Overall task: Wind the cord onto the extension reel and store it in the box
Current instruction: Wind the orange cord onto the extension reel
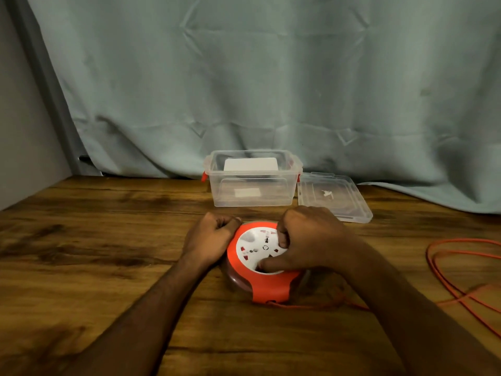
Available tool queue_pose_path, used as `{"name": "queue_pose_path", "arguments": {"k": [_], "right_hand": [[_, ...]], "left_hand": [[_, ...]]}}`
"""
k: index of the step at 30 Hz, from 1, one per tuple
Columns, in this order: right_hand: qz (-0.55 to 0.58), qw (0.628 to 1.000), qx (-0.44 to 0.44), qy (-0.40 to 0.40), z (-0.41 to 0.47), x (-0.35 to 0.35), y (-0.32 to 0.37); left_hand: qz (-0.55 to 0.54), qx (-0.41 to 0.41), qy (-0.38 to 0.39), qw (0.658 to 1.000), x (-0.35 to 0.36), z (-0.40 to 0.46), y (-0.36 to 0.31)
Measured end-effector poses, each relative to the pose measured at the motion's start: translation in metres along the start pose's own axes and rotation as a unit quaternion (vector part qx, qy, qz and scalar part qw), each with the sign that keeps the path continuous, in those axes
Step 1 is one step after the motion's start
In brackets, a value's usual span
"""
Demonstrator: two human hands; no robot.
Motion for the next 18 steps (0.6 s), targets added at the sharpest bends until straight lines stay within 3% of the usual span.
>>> {"name": "queue_pose_path", "arguments": {"k": [9, 18], "right_hand": [[-0.015, 0.998, -0.002, -0.068, 0.002, 0.004, 0.025], [0.079, 0.994, -0.040, 0.057, 0.002, 0.000, -0.016]], "left_hand": [[-0.011, -0.001, 0.000, 1.000, -0.001, -0.001, 0.000], [-0.019, 0.020, 0.015, 1.000, 0.000, 0.001, -0.002]]}}
Point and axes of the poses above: each hand's wrist, its own z-axis towards the middle knuckle, its own x-axis out of the palm, y = z × x, the point moved 4 cm from there along z, towards the middle knuckle, and after that the axes turned 6 degrees about y, right-handed, at the moved point
